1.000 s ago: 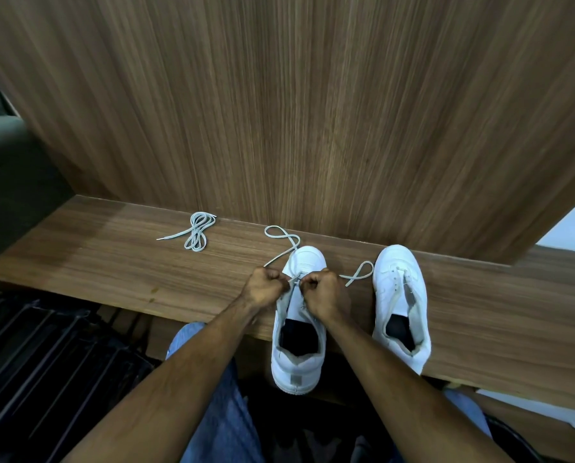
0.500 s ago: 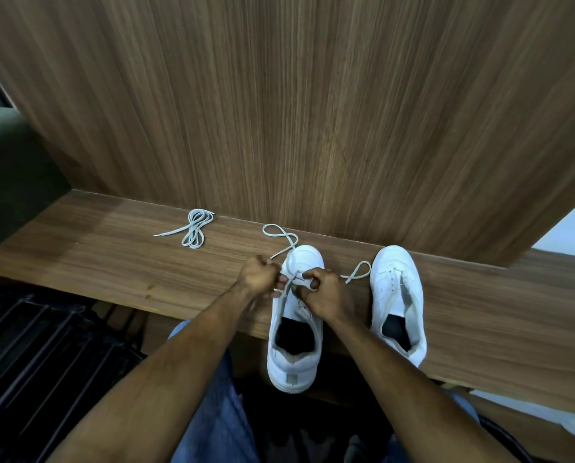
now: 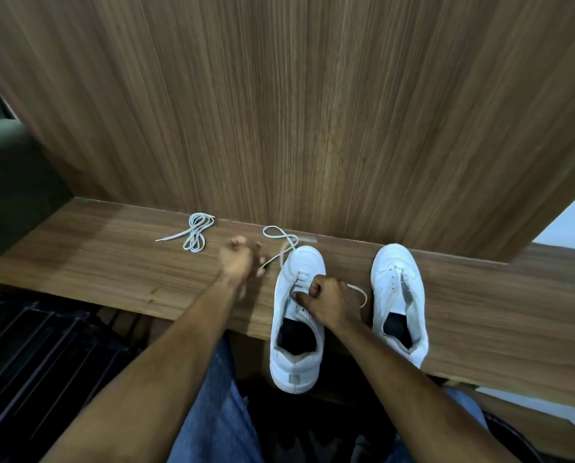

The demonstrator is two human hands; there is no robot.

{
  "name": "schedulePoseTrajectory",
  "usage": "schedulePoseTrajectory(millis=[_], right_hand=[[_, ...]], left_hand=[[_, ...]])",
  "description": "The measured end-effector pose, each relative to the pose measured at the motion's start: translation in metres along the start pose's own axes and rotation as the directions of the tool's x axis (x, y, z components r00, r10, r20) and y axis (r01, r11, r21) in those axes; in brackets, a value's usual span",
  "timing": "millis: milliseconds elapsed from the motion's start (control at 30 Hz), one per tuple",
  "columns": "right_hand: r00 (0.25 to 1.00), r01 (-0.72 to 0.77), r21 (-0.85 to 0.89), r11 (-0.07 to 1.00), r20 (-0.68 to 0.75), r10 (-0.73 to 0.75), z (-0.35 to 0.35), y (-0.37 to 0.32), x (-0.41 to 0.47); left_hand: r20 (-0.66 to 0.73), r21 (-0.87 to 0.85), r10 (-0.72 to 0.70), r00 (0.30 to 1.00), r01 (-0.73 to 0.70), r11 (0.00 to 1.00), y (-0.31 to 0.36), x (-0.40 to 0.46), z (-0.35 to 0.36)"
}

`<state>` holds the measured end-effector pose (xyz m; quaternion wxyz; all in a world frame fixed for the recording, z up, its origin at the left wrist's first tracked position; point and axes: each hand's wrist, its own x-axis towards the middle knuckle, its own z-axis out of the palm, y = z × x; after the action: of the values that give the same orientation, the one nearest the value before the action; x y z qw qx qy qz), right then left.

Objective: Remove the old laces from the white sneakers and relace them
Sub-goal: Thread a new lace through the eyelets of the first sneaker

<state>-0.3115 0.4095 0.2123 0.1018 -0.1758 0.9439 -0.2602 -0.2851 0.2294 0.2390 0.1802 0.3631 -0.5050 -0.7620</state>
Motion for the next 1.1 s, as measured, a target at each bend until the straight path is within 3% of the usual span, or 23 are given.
schedulePoseTrajectory(millis=[67,100,233,367,467,567,633,733,800,867,967,1033,1100], right_hand=[[1.0,-0.014,0.018,1.0,0.014,0.014,-0.001,-0.001,0.0],[1.0,-0.018,0.023,1.0,0.022,0.018,-0.001,-0.001,0.0],[0.999,-0.037,0.003,0.999,0.038,0.037,-0.005,0.0,0.002],[0.999,-0.026,-0.024,0.999,0.039,0.027,-0.004,-0.003,0.001],[1.0,0.004,-0.065,0.998,0.017,-0.003,-0.002,-0.005,-0.002],[1.0,-0.008,-0.063,0.998,0.021,0.009,-0.004,-0.004,-0.003],[0.999,-0.022,-0.051,0.998,0.035,0.023,-0.004,-0.004,-0.003],[0.999,-0.043,-0.044,0.998,0.027,0.044,-0.004,-0.005,-0.004],[0.998,-0.051,-0.04,0.998,0.024,0.052,-0.002,-0.006,-0.005],[0.998,-0.051,-0.041,0.998,0.025,0.052,-0.003,-0.007,-0.006],[0.998,-0.064,-0.02,0.998,0.028,0.064,-0.005,-0.006,-0.007],[0.997,-0.069,-0.016,0.997,0.034,0.07,-0.006,-0.007,-0.008],[0.997,-0.067,-0.021,0.998,0.03,0.068,-0.006,-0.007,-0.009]], left_hand=[[0.123,0.256,-0.151,0.981,0.116,0.96,-0.033,-0.005,-0.002],[0.161,0.351,-0.173,0.972,0.108,0.93,-0.045,-0.008,-0.002],[0.191,0.539,0.0,0.982,-0.104,0.836,-0.059,-0.01,0.008],[0.258,0.608,0.063,0.964,-0.213,0.765,-0.042,-0.012,0.012],[0.193,0.387,0.1,0.976,-0.17,0.906,-0.018,-0.012,0.017],[0.1,-0.008,0.054,0.994,-0.053,0.999,0.02,-0.006,0.023],[0.076,-0.276,0.042,0.996,-0.019,0.961,0.054,0.0,0.018],[0.02,-0.644,0.004,1.0,0.01,0.765,0.095,0.001,0.007],[-0.024,-0.684,0.016,1.0,-0.028,0.729,0.1,-0.001,0.004],[-0.01,-0.524,0.02,1.0,-0.022,0.852,0.082,-0.003,0.007],[0.092,-0.053,-0.047,0.995,0.052,0.997,0.027,-0.005,0.008],[0.131,0.333,-0.197,0.972,0.144,0.932,-0.012,-0.011,0.005],[0.15,0.484,-0.248,0.957,0.147,0.863,-0.04,-0.018,0.004]])
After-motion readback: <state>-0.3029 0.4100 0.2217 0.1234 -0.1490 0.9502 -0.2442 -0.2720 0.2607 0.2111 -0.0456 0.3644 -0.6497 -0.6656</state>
